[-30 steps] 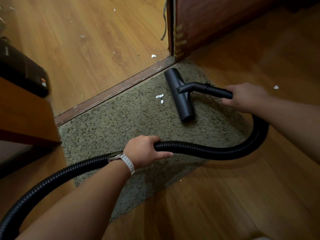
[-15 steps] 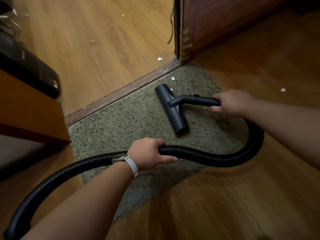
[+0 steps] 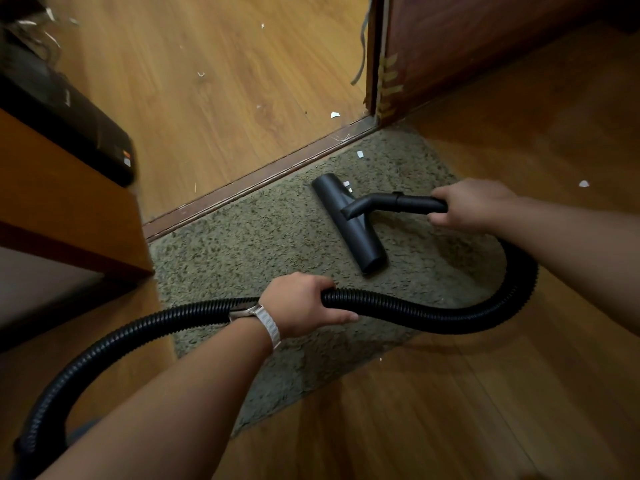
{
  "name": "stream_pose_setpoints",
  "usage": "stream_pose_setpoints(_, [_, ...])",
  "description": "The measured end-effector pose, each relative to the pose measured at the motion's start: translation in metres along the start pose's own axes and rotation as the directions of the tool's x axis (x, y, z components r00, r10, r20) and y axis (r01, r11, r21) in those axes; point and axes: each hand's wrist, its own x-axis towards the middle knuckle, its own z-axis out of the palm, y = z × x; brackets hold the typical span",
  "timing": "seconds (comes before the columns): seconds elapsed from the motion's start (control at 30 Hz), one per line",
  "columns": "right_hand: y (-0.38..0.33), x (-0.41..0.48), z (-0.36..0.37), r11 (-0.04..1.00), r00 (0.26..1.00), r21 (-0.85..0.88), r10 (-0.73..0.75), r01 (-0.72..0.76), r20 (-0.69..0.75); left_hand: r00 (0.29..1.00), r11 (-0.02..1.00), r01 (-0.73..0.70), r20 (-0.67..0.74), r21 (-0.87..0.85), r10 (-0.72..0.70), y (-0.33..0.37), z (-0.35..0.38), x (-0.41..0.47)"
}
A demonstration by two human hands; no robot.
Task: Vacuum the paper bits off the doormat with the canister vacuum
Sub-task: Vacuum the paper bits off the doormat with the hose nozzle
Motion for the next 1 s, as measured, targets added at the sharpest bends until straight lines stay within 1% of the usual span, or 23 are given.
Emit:
stream_pose_setpoints(0.2, [0.032, -0.013, 0.003, 0.993, 0.994, 0.050, 0.109, -0.110, 0.026, 1.000, 0.999, 0.014, 0.005, -0.043, -0.014, 0.004, 0.000, 0.003])
stream_pose_setpoints(0.5, [0.046, -0.021, 0.007, 0.983, 0.986, 0.074, 0.164, -0.166, 0.024, 1.000, 0.999, 0.008, -0.002, -0.046, -0.008, 0.007, -0.002, 0.001])
stream_pose_setpoints(0.6, [0.038, -0.018, 0.005, 0.988, 0.990, 0.071, 0.132, -0.135, 0.041, 1.000, 0.999, 0.007, 0.007, -0.037, -0.007, 0.007, -0.003, 0.001])
stream_pose_setpoints(0.77, [0.004, -0.009, 0.001, 1.000, 1.000, 0.018, 0.003, -0.003, 0.018, 1.000, 1.000, -0.011, 0.016, -0.004, 0.011, 0.006, -0.004, -0.002])
stream_pose_setpoints(0.9, [-0.018, -0.002, -0.004, 0.997, 0.998, -0.061, -0.056, 0.056, -0.007, 1.000, 1.000, -0.022, 0.009, 0.005, 0.022, 0.003, -0.004, -0.004])
stream_pose_setpoints(1.0, [-0.024, 0.000, -0.006, 0.994, 0.997, -0.071, -0.080, 0.079, -0.007, 1.000, 1.000, -0.016, 0.010, 0.000, 0.016, -0.001, -0.004, -0.006])
